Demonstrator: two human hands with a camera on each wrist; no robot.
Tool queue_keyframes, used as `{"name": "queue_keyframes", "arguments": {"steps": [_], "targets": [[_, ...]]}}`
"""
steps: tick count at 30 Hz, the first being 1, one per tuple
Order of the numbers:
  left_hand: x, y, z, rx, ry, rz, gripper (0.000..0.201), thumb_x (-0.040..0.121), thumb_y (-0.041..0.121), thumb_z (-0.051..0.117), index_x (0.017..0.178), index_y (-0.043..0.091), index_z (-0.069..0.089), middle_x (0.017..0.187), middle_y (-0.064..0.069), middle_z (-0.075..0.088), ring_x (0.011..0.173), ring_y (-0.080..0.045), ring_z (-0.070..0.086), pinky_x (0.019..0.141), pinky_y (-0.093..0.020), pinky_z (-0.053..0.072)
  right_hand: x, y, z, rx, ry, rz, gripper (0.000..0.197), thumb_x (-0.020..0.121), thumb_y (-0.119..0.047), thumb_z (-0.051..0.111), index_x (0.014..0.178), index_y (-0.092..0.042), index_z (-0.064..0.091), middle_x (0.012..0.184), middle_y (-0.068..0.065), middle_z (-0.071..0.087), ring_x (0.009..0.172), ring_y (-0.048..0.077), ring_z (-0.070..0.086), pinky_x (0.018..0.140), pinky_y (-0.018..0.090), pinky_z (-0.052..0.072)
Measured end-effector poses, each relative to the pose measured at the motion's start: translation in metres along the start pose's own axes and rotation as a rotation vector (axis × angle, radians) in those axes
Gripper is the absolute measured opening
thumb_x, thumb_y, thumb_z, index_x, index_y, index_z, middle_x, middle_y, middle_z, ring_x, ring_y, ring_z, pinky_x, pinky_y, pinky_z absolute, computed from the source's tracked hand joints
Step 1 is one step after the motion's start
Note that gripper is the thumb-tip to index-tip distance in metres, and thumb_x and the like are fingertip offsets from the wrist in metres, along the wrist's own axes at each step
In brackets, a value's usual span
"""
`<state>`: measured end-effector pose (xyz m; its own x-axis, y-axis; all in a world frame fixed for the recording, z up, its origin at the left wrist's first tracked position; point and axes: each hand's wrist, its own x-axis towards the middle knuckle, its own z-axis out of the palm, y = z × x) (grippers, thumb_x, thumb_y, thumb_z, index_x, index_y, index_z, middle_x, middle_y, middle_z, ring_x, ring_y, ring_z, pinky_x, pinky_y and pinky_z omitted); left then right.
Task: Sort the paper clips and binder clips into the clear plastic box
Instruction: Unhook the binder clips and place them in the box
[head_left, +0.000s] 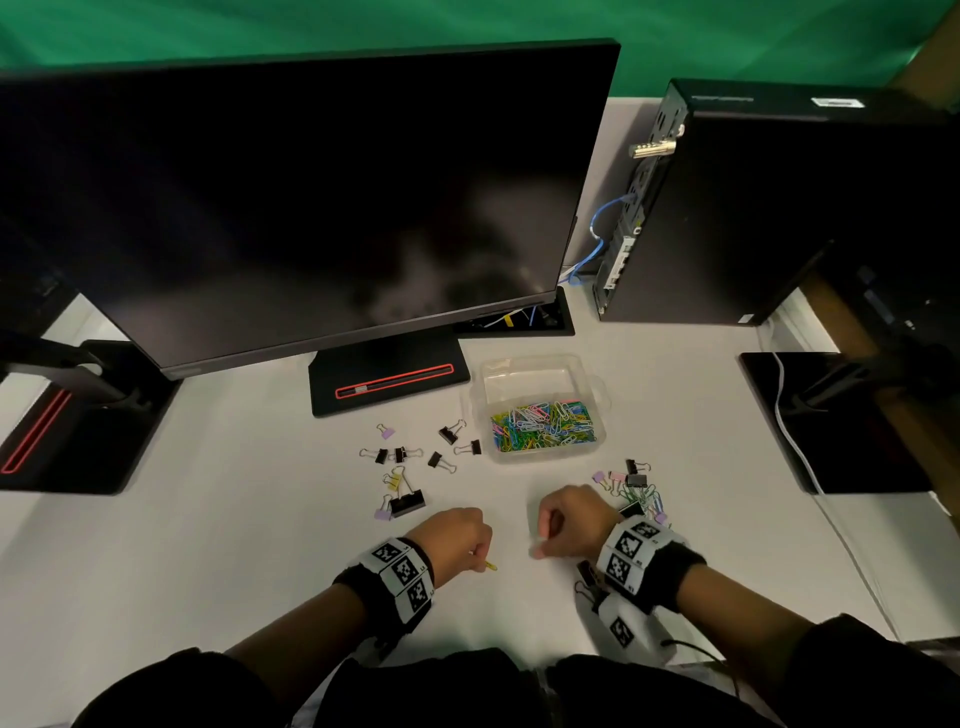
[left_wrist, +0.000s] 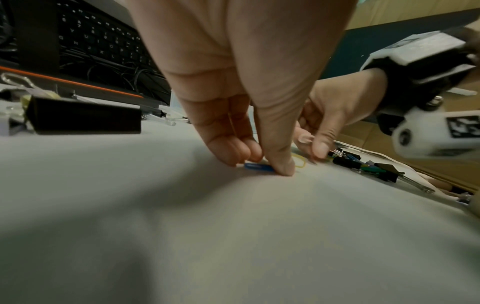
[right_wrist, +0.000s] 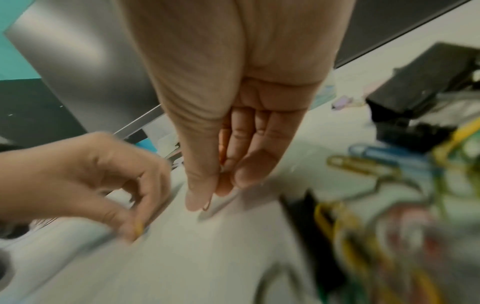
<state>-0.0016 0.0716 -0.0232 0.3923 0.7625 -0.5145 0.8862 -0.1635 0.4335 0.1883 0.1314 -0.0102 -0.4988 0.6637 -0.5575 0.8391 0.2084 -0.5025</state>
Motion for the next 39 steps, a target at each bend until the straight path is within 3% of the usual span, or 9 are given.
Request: {"name": "queue_keyframes", "arguments": {"steps": [4,13,16,20,24,27,30,34,39], "targets": [[0.0,0.002,0.0,0.035,-0.028,-0.011,0.021,0.09,0.016,0.054,0.104,0.0,0.059,0.088,0.001,0.042,0.107,-0.03,0.054,0.087,-0.034,0.04,0.004,0.004,-0.042,0.217,0.216,0.071,0.025,0.065,-0.015,0.081,0.06,-0.02,0.058,0.06,-0.006,0.061,0.046,-0.002,0.055,0.05,0.014,0.046],[0.011,0.008,-0.014,0.18,-0.123,-0.054,0.025,0.092,0.008,0.051,0.114,0.0,0.06,0.126,-0.02,0.052,0.116,-0.035,0.05,0.093,-0.037,0.04,0.033,0.01,-0.092,0.397,0.583,0.127,0.008,0.085,-0.017,0.063,0.091,-0.019,0.069,0.102,0.01,0.069,0.067,0.027,0.065,0.073,0.035,0.055],[0.012,0.001,-0.021,0.196,-0.101,-0.069,0.026,0.093,0.013,0.05,0.115,0.002,0.06,0.126,-0.017,0.053,0.117,-0.031,0.049,0.094,-0.036,0.039,0.024,0.018,-0.086,0.243,0.577,0.108,0.018,0.086,-0.015,0.06,0.102,-0.018,0.066,0.115,0.011,0.061,0.079,0.025,0.058,0.082,0.032,0.049],[0.009,-0.012,-0.025,0.171,-0.029,-0.056,0.026,0.093,0.018,0.051,0.112,0.004,0.062,0.122,-0.014,0.056,0.115,-0.027,0.051,0.094,-0.034,0.039,-0.004,0.033,-0.073,0.196,0.393,0.045,0.012,0.086,-0.006,0.058,0.091,-0.013,0.066,0.1,0.007,0.066,0.053,-0.001,0.055,0.054,0.012,0.044],[0.004,-0.015,-0.022,0.086,0.053,-0.098,0.024,0.093,0.017,0.051,0.108,0.004,0.063,0.104,-0.008,0.055,0.109,-0.026,0.054,0.088,-0.029,0.04,-0.027,0.051,-0.051,0.002,0.184,0.064,0.013,0.078,-0.01,0.063,0.081,-0.019,0.072,0.096,-0.008,0.07,0.078,0.001,0.06,0.077,0.014,0.043],[0.005,-0.01,-0.021,0.078,0.045,-0.12,0.023,0.093,0.014,0.049,0.109,0.003,0.062,0.081,0.005,0.043,0.109,-0.026,0.055,0.08,-0.025,0.035,-0.035,0.055,-0.035,-0.1,0.082,0.053,0.012,0.075,-0.014,0.066,0.081,-0.024,0.071,0.077,-0.023,0.056,0.081,-0.001,0.051,0.073,0.011,0.036],[0.005,-0.005,-0.022,0.275,-0.011,-0.09,0.025,0.094,0.01,0.045,0.113,0.001,0.058,0.114,-0.011,0.056,0.112,-0.028,0.054,0.089,-0.031,0.039,-0.039,0.058,-0.028,-0.176,0.093,0.04,0.022,0.074,-0.015,0.066,0.096,-0.02,0.068,0.096,-0.004,0.059,0.096,0.015,0.056,0.074,0.015,0.035],[-0.001,0.004,-0.031,0.414,-0.047,-0.112,0.024,0.054,0.015,0.084,0.071,0.007,0.068,0.079,-0.009,0.067,0.071,-0.017,0.066,0.063,-0.018,0.048,-0.045,0.061,-0.022,-0.259,-0.013,-0.062,0.043,0.073,-0.008,0.063,0.114,-0.021,0.06,0.116,0.001,0.049,0.108,0.018,0.051,0.084,0.021,0.04],[0.004,0.004,-0.019,0.48,-0.086,-0.081,0.032,0.086,-0.01,0.036,0.114,0.0,0.048,0.122,-0.02,0.049,0.111,-0.031,0.051,0.093,-0.037,0.04,-0.042,0.062,-0.018,-0.333,-0.06,-0.108,0.044,0.074,-0.012,0.064,0.116,-0.022,0.056,0.117,0.0,0.052,0.108,0.019,0.052,0.087,0.028,0.043]]}}
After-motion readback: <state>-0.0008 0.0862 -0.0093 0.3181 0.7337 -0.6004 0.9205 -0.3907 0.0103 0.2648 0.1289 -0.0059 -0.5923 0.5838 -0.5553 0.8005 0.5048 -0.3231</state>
